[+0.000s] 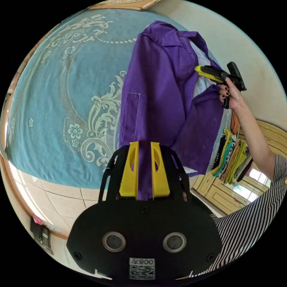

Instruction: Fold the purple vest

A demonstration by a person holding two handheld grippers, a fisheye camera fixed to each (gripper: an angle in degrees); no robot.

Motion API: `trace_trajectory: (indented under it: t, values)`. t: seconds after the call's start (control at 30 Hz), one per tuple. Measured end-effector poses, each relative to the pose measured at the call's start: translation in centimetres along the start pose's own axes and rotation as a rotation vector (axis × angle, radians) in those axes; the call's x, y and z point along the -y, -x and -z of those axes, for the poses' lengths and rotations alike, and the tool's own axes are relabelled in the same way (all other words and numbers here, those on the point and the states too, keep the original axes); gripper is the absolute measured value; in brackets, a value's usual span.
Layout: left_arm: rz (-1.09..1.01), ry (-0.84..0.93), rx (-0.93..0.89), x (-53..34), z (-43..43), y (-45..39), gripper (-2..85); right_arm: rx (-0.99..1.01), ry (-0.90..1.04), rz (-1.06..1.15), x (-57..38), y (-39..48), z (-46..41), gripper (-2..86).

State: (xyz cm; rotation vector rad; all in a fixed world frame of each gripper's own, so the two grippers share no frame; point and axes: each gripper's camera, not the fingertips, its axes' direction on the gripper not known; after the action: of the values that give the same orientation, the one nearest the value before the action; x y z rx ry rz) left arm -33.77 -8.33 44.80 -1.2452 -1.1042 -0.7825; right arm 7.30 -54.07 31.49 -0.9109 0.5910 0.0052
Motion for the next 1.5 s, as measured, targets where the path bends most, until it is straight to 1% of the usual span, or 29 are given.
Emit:
trace_trajectory:
  t: [0.07,0.1,0.23,0.3,0.4,0.43,0.5,0.6,0.67,0.8,0.83,0.87,0.93,1.0,1.13,1.23,1.3,1.33,1.43,1.5]
  values:
    - [-0.081,0.015,0.021,0.0,-1.4,-1.9,7.7,-0.060,0.016,0.001,0.0,0.7,0.4,0.8]
    - [-0.118,0.012,0.059,0.0,-2.1,-3.0,7.8,-0.097,0.007,-0.009,-0.2,0.9,1.0,1.1]
    - [-0.173,-0.047,0.120,-0.2,-3.3,-5.2,7.8,-0.196,-0.048,-0.051,-1.7,2.2,3.6,3.2]
    - [-0.229,-0.085,0.137,-0.5,-3.9,-6.6,8.0,-0.275,-0.069,-0.042,-3.1,3.9,5.2,6.2]
    - [-0.292,-0.036,0.176,0.4,-6.8,-7.4,8.4,-0.362,-0.051,-0.033,-5.9,6.4,6.4,8.8]
    - [-0.294,-0.013,0.175,0.7,-7.7,-7.3,8.4,-0.378,-0.042,-0.033,-6.7,6.9,6.4,9.1]
    - [-0.266,0.096,0.155,1.8,-11.4,-6.6,7.8,-0.424,0.047,-0.067,-9.8,8.2,5.3,10.3]
    - [-0.272,0.099,0.159,2.0,-12.8,-6.4,5.7,-0.472,0.140,-0.135,-14.2,9.4,3.6,10.8]
    - [-0.284,0.099,0.169,1.9,-13.3,-6.4,4.3,-0.508,0.162,-0.181,-16.8,9.9,2.9,10.7]
    - [-0.304,0.087,0.163,1.5,-14.0,-6.8,2.4,-0.568,0.281,-0.282,-20.3,9.0,-0.6,9.2]
    - [-0.306,0.089,0.157,1.5,-14.2,-6.8,2.2,-0.581,0.288,-0.283,-20.5,8.9,-1.0,8.7]
    - [-0.307,0.092,0.142,1.4,-14.4,-6.8,2.0,-0.602,0.254,-0.259,-20.6,9.6,-0.9,7.9]
    - [-0.304,0.097,0.117,1.4,-14.7,-6.6,1.7,-0.609,0.285,-0.254,-20.2,10.2,-0.8,5.3]
    - [-0.315,0.089,0.101,1.2,-14.8,-6.4,1.6,-0.640,0.341,-0.200,-20.3,11.3,-0.4,1.9]
    - [-0.348,0.076,0.035,0.7,-15.1,-6.4,1.7,-0.614,0.294,-0.181,-21.5,12.8,2.7,0.6]
    - [-0.385,0.100,-0.043,0.5,-16.6,-6.7,2.2,-0.662,0.335,-0.195,-23.3,12.4,4.2,0.3]
    - [-0.390,0.125,0.006,0.2,-18.3,-6.9,2.6,-0.753,0.387,-0.221,-25.0,11.1,4.8,0.2]
    - [-0.392,0.126,0.024,0.1,-18.6,-6.9,2.7,-0.756,0.403,-0.236,-25.5,10.4,4.8,0.2]
    - [-0.351,0.140,0.068,-0.2,-20.2,-6.2,3.3,-0.624,0.361,-0.339,-27.3,7.3,5.6,0.5]
    - [-0.322,0.137,0.093,-0.2,-21.2,-5.5,4.7,-0.536,0.269,-0.420,-28.3,6.1,7.0,1.2]
